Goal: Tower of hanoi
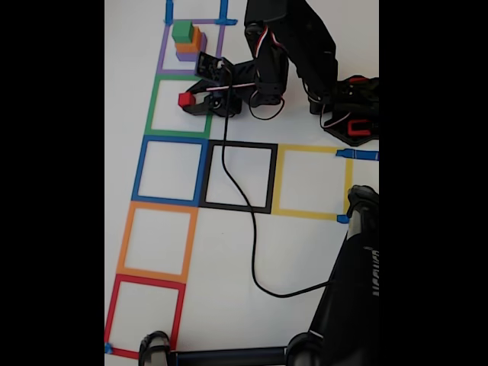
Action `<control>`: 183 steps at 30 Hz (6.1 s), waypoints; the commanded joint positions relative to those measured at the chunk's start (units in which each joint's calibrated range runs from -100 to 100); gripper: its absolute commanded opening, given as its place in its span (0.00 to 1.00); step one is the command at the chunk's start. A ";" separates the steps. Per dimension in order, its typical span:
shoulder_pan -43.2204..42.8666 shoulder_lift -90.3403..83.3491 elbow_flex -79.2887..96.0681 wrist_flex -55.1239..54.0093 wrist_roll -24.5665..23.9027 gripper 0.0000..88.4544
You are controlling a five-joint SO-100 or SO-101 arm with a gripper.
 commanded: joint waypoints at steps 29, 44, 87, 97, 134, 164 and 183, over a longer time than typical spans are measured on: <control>7.79 -47.58 6.49 38.64 0.72 0.07; 17.95 -78.50 -31.14 118.23 0.72 0.05; 39.52 -74.87 -23.32 100.42 0.72 0.37; 38.28 -64.62 -10.05 71.10 0.72 0.46; 33.67 -23.52 -7.60 19.53 0.72 0.47; 30.51 -17.54 -9.14 16.37 0.72 0.39; 28.98 -17.06 -8.96 16.13 0.72 0.21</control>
